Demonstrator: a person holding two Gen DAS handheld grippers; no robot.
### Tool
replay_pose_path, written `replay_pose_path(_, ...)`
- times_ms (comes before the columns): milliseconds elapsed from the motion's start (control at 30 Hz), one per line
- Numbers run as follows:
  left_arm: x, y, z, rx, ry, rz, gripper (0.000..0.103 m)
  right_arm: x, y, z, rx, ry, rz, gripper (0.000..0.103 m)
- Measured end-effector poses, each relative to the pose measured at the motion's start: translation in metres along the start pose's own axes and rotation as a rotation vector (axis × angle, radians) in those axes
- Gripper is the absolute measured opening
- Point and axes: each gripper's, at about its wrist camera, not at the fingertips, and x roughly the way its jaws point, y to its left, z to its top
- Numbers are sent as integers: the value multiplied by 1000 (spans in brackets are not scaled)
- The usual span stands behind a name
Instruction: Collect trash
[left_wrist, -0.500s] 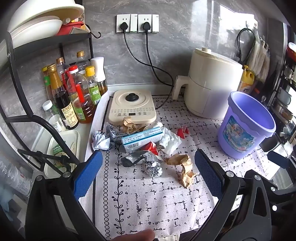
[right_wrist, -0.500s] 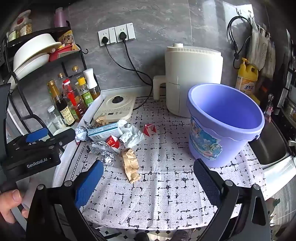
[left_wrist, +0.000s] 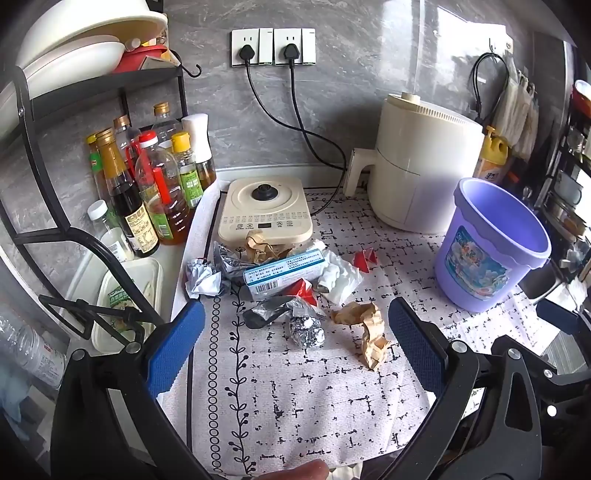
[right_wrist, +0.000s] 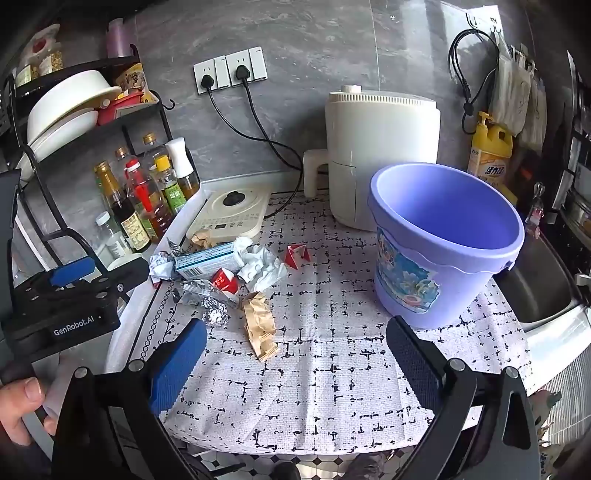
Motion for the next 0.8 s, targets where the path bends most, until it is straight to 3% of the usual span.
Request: replay_pose_path(800,-22,5,-14,-7,-27,-24,99,-17,9,-10,-2,-8,8,95)
